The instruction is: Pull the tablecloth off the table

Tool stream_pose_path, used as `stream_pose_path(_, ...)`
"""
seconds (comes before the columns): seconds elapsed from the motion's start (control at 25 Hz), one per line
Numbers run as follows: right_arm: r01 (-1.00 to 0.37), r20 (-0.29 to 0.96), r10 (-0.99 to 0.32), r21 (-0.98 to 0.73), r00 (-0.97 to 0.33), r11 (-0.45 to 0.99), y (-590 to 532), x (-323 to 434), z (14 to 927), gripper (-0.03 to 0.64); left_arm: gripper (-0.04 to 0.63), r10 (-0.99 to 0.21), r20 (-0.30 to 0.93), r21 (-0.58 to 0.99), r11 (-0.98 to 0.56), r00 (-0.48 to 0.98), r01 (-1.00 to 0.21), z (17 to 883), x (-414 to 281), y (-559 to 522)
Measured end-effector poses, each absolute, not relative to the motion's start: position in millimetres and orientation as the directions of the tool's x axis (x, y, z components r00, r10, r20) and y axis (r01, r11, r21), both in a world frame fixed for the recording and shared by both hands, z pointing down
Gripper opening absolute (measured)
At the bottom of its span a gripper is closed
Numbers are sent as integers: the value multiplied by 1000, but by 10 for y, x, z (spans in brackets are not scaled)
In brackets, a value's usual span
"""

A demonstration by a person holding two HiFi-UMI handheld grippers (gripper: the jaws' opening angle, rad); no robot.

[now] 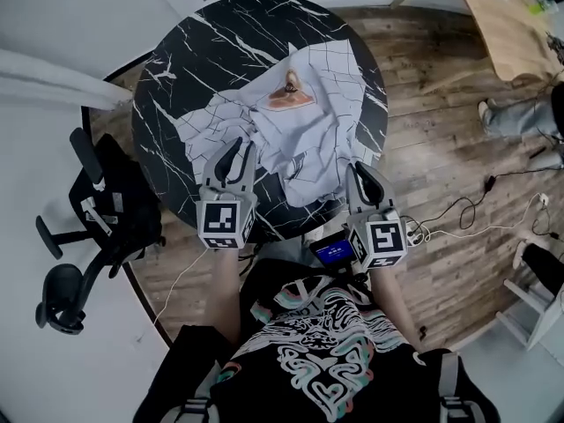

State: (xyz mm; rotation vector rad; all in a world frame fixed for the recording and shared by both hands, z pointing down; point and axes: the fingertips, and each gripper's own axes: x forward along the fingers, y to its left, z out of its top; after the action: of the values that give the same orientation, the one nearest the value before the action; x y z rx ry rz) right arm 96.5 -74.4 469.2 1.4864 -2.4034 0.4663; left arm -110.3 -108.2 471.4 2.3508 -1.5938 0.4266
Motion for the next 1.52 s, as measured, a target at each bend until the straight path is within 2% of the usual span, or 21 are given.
stream_pose_path(0.32, -896, 432, -788, -152, -439, 416, -792, 888, 4861, 71, 159, -814, 434, 82, -390, 385, -917, 4958, -1043, -1180)
stream_pose_path(0.68, -898, 451, -778, -168, -437, 406, -882, 805, 4965, 103, 176, -802, 449, 74, -406, 394, -911, 5120, -1064, -1306)
stream_pose_path(1.16, -915, 523, -753, -173, -400, 365, -958, 770, 5206, 227, 236, -769, 471, 96, -442, 432, -892, 5315, -1027, -1483)
stream_pose_path(1.52, -932, 557, -750, -163, -358, 324, -1029, 797, 5323, 314, 345, -735, 497, 140, -457, 462, -878, 5510, -981, -1560)
